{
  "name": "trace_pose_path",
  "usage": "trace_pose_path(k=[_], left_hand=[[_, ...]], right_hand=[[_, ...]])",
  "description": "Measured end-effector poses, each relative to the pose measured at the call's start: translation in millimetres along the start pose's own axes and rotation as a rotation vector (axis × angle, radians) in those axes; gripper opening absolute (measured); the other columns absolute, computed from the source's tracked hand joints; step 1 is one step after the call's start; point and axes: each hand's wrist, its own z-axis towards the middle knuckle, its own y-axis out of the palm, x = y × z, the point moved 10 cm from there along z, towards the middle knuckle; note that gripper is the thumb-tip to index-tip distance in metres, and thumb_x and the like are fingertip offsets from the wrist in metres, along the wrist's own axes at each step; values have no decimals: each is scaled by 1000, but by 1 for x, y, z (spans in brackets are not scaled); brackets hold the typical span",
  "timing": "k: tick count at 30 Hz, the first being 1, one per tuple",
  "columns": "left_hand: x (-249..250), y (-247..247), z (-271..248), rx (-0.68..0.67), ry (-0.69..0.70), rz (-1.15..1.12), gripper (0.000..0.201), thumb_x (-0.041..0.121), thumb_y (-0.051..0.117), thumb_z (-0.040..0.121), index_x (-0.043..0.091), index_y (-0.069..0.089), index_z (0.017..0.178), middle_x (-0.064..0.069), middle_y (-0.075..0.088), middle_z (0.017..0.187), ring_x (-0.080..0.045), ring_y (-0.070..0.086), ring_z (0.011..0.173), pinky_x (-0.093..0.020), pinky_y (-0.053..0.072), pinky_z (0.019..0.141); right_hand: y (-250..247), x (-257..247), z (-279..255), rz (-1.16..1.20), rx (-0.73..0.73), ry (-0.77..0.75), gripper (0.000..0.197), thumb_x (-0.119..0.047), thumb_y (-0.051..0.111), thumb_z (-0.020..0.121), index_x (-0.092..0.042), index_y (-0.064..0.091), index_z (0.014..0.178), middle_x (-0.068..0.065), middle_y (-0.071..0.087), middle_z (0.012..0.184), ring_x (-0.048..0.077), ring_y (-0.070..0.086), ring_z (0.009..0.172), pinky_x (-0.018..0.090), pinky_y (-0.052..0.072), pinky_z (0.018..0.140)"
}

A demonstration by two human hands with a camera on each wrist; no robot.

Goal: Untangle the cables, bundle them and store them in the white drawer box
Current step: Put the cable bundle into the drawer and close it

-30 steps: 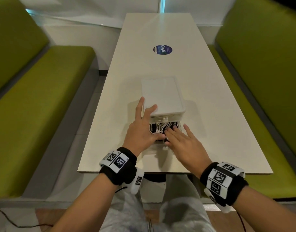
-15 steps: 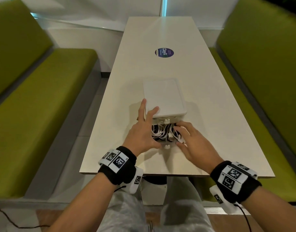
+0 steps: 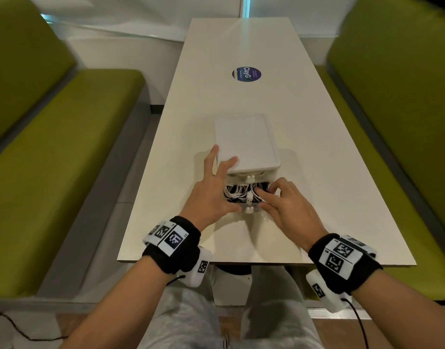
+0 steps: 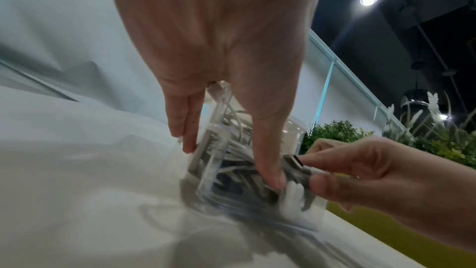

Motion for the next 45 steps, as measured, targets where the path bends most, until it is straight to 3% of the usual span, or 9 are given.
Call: trace_pose_path(k=[3,6,11,17,21,26,30,40,45], left_hand=[[-13,-18,-3,-18,-16,-134,116,33,93,57,45,20,146,14,1,160,-14,56,115,-40,56,83],[-49,-48,-15,93,-193,-370,113,33,93,59,54,19,143,21,15,154,-10,65,102,-34,54,85],[-51,-44,-30,66,-284,-261,32,38,79,78,29,68,106,13,70,107,3,67,76,-22,54,76],[8,-26,-24,249,-64,-227,15,28,75,85,25,74,99,14,73,93,-2,65,72,-23,53,75],[18,-20,-25,319,8,-122,8,29,75,83,24,78,89,13,73,83,-4,61,66,-21,50,67],[23,3,-16,196,-9,29,9,32,72,81,26,79,82,8,72,79,-12,63,70,-33,50,64],[20,10,-7,95,-62,105,15,42,69,83,30,78,88,8,73,85,-15,65,78,-31,49,69],[10,22,3,-101,-157,185,18,46,72,78,33,77,89,6,73,88,-22,65,84,-32,50,73],[17,30,2,-221,-69,242,18,44,66,86,31,77,92,4,66,91,-22,62,86,-30,43,69]], right_hand=[[0,6,-1,53,-41,33,37,-35,58,96,-32,58,133,-2,50,111,16,49,99,26,45,70],[0,6,0,81,-60,39,40,-37,58,96,-33,56,136,-4,48,111,14,48,99,23,42,72],[2,11,0,158,-139,33,51,-46,59,92,-36,50,141,-11,43,112,3,40,97,18,37,79],[-6,20,-7,207,-115,11,31,-36,64,92,-30,60,123,-14,57,109,-1,48,88,5,35,74],[-9,22,-8,260,-63,41,30,-51,55,89,-27,65,103,-17,61,102,-3,52,86,8,37,73],[-11,22,-6,262,-6,66,26,-50,60,88,-27,69,95,-14,64,98,3,57,84,17,45,72],[-15,17,-6,218,28,74,18,-44,64,89,-28,69,95,-13,64,95,5,55,82,28,50,72],[-12,8,-2,201,14,132,23,-45,66,87,-23,63,84,-6,59,82,13,53,74,31,46,66],[-7,9,3,215,-18,215,23,-42,70,85,-19,69,79,-5,56,75,16,52,75,31,40,65]])
